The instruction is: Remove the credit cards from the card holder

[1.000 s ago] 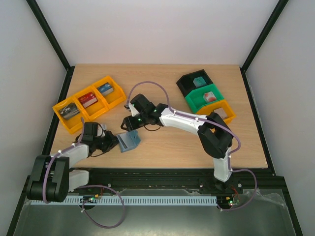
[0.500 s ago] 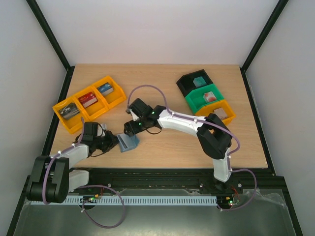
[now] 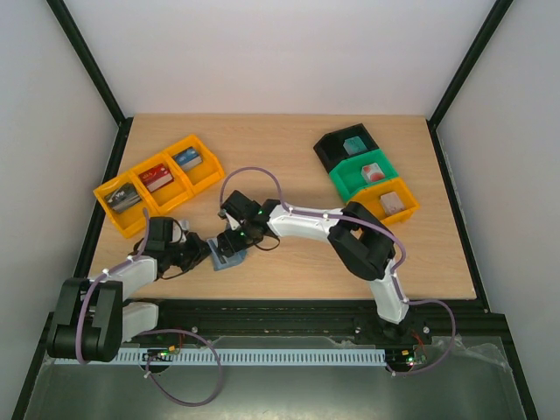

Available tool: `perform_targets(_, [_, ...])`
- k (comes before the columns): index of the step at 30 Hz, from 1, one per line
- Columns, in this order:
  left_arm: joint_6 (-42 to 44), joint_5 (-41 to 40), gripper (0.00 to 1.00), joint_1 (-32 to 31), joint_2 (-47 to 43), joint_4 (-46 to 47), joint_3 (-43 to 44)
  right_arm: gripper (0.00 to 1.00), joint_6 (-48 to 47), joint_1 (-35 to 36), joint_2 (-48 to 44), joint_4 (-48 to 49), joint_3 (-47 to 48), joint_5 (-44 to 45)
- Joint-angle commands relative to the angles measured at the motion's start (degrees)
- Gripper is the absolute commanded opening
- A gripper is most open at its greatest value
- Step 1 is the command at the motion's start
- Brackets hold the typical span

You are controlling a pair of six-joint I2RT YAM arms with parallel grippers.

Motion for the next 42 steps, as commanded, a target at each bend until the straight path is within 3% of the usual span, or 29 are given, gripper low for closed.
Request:
perform_targets(1, [0.68,-0.53,0.02,0.39,-0.58,-0.83,-0.77,0.72,0.56,0.07,2.45,1.59,-0.61,0.77])
perform_targets(9, [0.66,-0.58,0.02,0.64,-1.06,-0.63,-0.81,0.36,0.93,-0.10,1.42,0.93,-0.68,3.99])
perform_targets(11, [0.68,-0.66,0.02,0.80,-1.25,-0.69,-0.75,0.31,0.75,-0.37,0.82,0.92,-1.24,4.53])
perform_targets(15, [1.88,-1.79,0.02,0.83,-1.13,-1.46,-0.20,0.04,-0.17,-1.69,-0.57,0.91,-1.94,4.24])
perform_targets(16, [2.24,-2.38,0.02,0.83,-1.09,-1.48,-0.12,0.02,-0.35,-2.09,-0.92,1.10,-2.08,3.59])
perform_targets(18, [2.63,-2.89,0.04,1.03,-1.21,-1.59,-0.06,0.02,-0.62,-2.94,-2.12,1.56,-2.46,2.41])
perform_targets(19, [2.83,-2.85,0.09,1.13,-1.52,-1.78,0.09,0.02,-0.79,-3.39,-2.98,1.87,-2.89,1.71])
perform_targets(26, [7.51,0.88,0.66,5.23,-4.87,-7.41,4.19,0.02,-5.95,-6.97,-15.23,2.74,-6.58,-3.27])
perform_targets(31, [8.38,11.55,0.82,7.34,-5.42,-5.31,10.69,0.02,-12.72,-7.42,-23.13,-0.91,-4.81,-2.05])
perform_targets(35, [7.63,21.76,0.88,6.15,-6.73,-6.52,18.29,0.02,-16.15,-7.51,-26.04,-4.40,-1.24,-1.88])
perform_targets(37, [16.89,22.42,0.89,5.43,-7.37,-18.07,26.21,0.02,-17.64,-7.50,-27.43,-5.39,0.56,-3.14])
perform_targets(39, [32.98,23.81,0.90,5.40,-7.44,-30.27,34.51,0.02,-18.42,-7.50,-28.88,-5.88,2.19,-4.28])
perform_targets(42, [48.83,28.29,0.91,5.65,-7.36,-42.65,43.08,0.02,-18.85,-7.53,-31.01,-5.99,3.98,-5.27])
